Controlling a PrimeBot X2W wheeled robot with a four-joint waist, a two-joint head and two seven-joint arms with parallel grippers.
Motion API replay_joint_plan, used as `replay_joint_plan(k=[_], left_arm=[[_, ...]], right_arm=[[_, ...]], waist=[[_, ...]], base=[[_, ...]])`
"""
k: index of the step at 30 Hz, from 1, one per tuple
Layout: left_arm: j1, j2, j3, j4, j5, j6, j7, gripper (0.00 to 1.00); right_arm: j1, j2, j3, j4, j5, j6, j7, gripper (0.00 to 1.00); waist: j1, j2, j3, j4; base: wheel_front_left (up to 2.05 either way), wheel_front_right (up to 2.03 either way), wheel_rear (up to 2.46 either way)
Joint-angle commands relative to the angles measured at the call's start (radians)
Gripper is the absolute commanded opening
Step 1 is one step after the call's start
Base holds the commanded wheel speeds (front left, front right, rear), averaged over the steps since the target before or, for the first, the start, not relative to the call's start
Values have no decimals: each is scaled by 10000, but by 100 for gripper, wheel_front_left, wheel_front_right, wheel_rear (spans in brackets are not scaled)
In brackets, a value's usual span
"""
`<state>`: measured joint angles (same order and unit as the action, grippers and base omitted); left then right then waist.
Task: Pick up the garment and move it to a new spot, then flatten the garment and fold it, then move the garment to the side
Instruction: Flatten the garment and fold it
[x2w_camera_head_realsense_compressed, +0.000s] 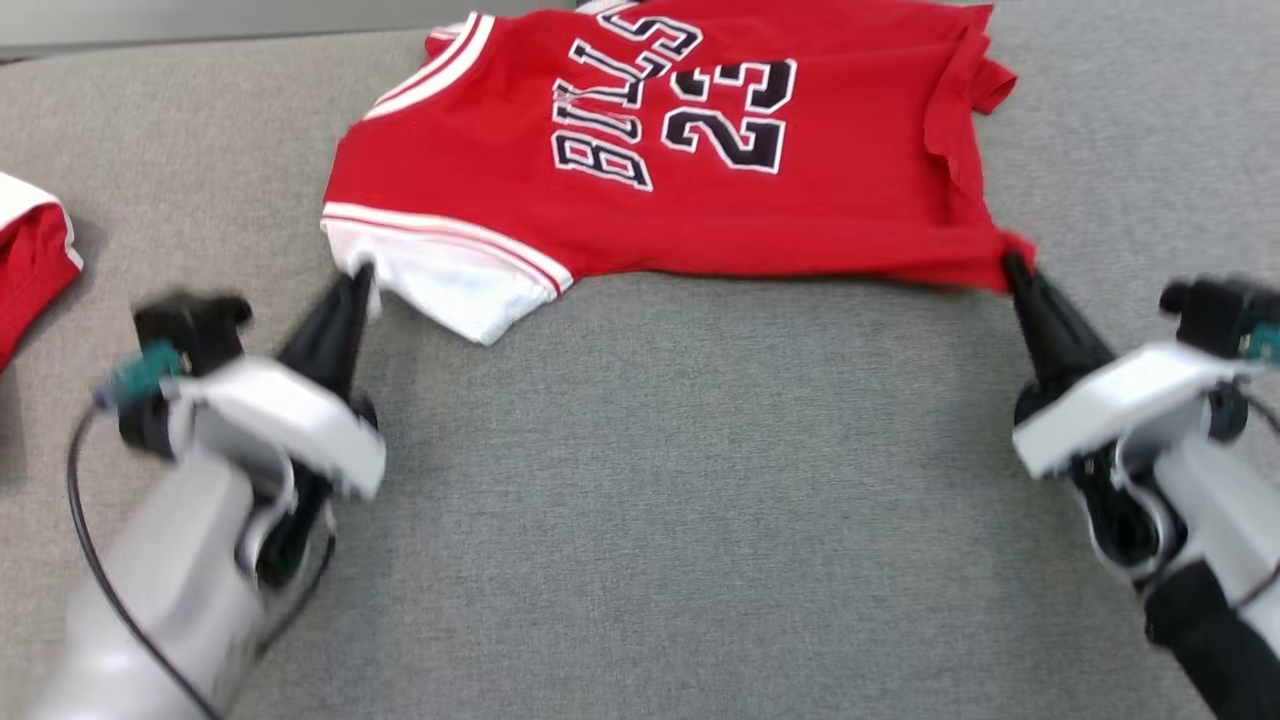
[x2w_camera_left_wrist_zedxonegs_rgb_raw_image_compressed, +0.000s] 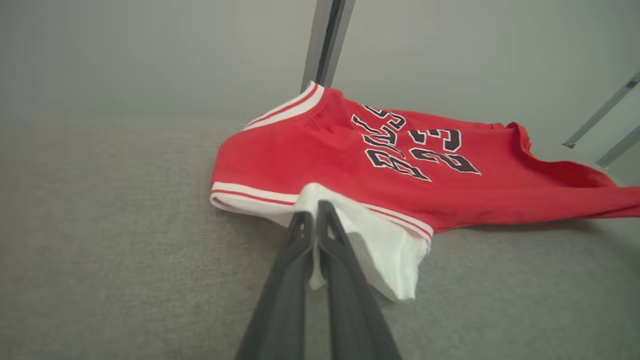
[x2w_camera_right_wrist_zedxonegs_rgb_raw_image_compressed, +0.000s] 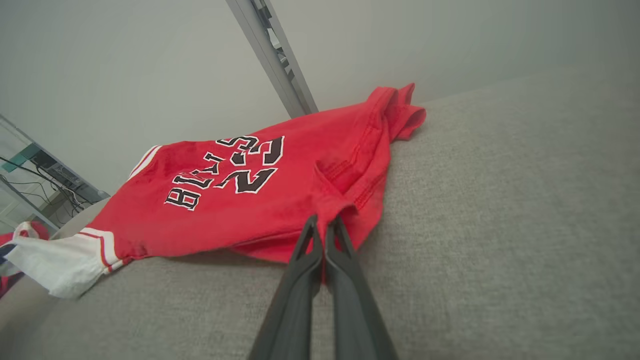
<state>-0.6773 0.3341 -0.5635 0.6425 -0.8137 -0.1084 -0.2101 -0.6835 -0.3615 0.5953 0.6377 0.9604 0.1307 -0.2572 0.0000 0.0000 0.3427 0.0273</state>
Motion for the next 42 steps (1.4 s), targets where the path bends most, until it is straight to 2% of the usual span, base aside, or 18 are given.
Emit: replay_joint_plan(k=[1,4,11,12,13,16,17,20,25,32,38,42], left_arm=[[422,185,-10,-410,-25,198,65,0],[2076,837,-4,-2100,-150,916,442,0],[5607,2272,336,-6907,-690,2998,1446,0],[6402,2714,501,-8068,-830,3560,1752,0],[6728,3043,564,-8602,-771,3830,1935,0],[7259,3418,700,-9617,-872,4289,2236,0],[7758,3864,738,-10463,-897,4629,2585,0],[8293,4233,714,-11470,-1044,4995,3034,0],[9046,4591,632,-12516,-1227,5417,3410,0],[9471,4808,548,-13054,-1351,5550,3584,0],[8781,4883,672,-12919,-1318,5107,3654,0],[7960,4830,833,-12606,-1464,4574,3750,0]], right_arm=[[376,-181,16,-272,-8,3,-83,0],[1595,-346,-85,-1080,-204,2,-113,0],[3919,-662,-707,-2472,-923,2,-114,0],[4404,-815,-814,-2671,-1095,2,-69,0],[4632,-876,-881,-2791,-1139,2,-1,0],[5002,-906,-1040,-3019,-999,2,206,0],[5377,-1137,-1226,-3182,-1129,2,411,0],[6010,-1119,-1576,-3466,-1037,2,766,0],[7136,-1105,-2364,-4060,-1113,2,1506,0],[8088,-701,-3520,-4955,-1698,2,2522,0],[8176,-58,-4225,-5911,-2168,2,3896,0],[7642,570,-4862,-6494,-2148,2,4789,0]], waist=[[0,0,-197,-152],[0,0,-511,-316],[0,0,-1127,-371],[0,0,-1300,-308],[0,0,-1347,-280],[0,0,-1489,-243],[0,0,-1623,-192],[0,0,-1750,-117],[0,0,-1814,6],[0,0,-1772,-35],[0,0,-1527,-226],[0,0,-1173,-410]], base=[[0,0,0],[0,0,0],[0,0,0],[0,0,0],[0,0,0],[0,0,0],[0,0,0],[0,0,0],[0,0,0],[0,0,0],[0,0,0],[0,0,0]])
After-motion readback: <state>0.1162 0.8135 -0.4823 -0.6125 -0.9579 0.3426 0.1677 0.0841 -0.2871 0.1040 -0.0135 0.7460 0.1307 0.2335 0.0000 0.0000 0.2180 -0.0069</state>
